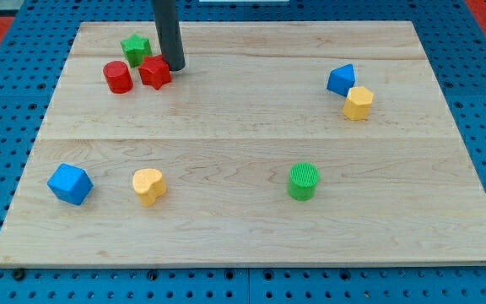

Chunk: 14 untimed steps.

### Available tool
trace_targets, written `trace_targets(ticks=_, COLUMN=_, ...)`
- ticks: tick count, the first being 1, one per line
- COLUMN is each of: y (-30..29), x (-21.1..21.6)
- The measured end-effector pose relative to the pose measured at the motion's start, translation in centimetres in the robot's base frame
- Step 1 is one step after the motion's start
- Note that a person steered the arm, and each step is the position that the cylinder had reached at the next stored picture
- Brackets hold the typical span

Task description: Move the green circle to the center left

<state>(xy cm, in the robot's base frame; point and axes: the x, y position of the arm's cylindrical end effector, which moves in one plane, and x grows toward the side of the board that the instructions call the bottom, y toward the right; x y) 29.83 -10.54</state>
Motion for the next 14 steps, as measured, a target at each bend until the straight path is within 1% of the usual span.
trace_targets(ticks=1, y=8.1, x=0.0)
trace_targets(ticks=2, y=12.5, x=4.1)
trace_targets(ticks=3, y=13.2, x=7.3)
trace_targets(ticks=4, y=13.2, x=8.3)
trace_targets(ticks=5, y=13.2, x=14.0)
trace_targets(ticks=6, y=13.7, x=14.2)
trace_targets(ticks=7, y=19.2, x=15.5)
trace_targets(ticks=8, y=22.7, x=16.6)
trace_targets(ticks=9, y=23.6, x=20.0)
trace_targets(ticks=10, y=24.5, x=22.2)
trace_targets(ticks=11, y=24.5, x=22.2)
trace_targets(ticks=12, y=23.0, x=22.2)
trace_targets(ticks=13, y=14.9, x=22.2)
trace_targets(ticks=14, y=10.6, x=22.2)
